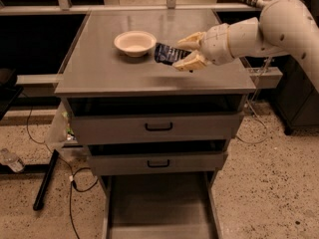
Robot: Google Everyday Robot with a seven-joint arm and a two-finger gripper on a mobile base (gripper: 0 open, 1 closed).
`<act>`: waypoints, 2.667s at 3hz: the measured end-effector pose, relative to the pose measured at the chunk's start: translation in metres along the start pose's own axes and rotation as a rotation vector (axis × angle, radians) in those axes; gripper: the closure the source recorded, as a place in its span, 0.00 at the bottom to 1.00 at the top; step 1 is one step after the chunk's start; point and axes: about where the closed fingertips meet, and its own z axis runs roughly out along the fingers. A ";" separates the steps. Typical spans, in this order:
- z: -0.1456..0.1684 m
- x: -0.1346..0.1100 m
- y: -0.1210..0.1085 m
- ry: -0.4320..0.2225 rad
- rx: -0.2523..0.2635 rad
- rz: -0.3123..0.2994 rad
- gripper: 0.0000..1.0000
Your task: Pick rxbar blueberry from bottom drawer and place on counter
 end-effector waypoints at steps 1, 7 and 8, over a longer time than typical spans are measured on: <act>0.012 0.020 -0.018 0.047 0.024 0.066 1.00; -0.004 0.076 -0.050 0.179 0.125 0.222 0.36; -0.004 0.076 -0.050 0.179 0.125 0.222 0.13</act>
Offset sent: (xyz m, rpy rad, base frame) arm 0.0794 -0.0544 -0.0132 -0.0517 0.0955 -0.3035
